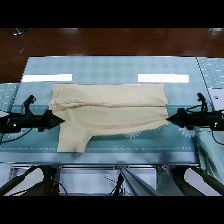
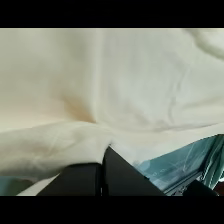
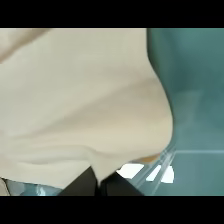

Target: Fold the shirts.

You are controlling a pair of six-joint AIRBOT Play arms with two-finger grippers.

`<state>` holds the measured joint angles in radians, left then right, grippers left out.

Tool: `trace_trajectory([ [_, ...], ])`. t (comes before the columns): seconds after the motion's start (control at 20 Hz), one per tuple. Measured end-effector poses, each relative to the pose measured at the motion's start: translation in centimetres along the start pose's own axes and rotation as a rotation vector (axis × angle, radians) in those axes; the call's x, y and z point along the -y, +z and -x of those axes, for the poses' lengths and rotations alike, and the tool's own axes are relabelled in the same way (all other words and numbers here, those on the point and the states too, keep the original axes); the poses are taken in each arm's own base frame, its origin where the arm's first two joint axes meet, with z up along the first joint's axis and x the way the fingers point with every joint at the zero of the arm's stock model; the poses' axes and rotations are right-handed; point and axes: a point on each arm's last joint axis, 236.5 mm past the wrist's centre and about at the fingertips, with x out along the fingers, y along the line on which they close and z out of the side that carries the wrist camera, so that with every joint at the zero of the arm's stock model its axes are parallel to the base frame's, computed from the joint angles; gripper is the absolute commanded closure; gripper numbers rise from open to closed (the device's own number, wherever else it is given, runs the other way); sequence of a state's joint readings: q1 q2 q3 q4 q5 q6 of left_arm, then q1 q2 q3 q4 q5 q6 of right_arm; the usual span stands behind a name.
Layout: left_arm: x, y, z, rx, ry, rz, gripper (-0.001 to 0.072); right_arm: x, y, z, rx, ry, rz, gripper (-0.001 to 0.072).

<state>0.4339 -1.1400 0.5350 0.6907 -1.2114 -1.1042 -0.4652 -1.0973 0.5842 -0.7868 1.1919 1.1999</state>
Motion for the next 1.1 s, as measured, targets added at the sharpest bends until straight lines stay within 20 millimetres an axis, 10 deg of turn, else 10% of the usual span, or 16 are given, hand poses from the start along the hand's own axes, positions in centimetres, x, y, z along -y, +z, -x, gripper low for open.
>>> trace_trajectory([
  [0.55,9.1,14.0,0.6,0.068,-0.081,-0.067,0.0682,-5.6,10.3,-0.5,0.054,0.038,0.089,0.0692],
  [1.0,9.3,20.9,-2.0,0.028,-0.106,-0.008,0.0679,-5.9,15.9,-2.8,0.078,0.046,0.058,0.0691],
  [1.05,8.9,21.2,-2.5,0.021,-0.104,0.001,0.0551,-5.7,16.3,-3.2,0.083,0.048,0.05,0.0632],
  [1.1,8.6,21.4,-3.0,0.015,-0.104,0.006,0.0208,-5.6,16.6,-3.6,0.087,0.049,0.043,0.0318],
])
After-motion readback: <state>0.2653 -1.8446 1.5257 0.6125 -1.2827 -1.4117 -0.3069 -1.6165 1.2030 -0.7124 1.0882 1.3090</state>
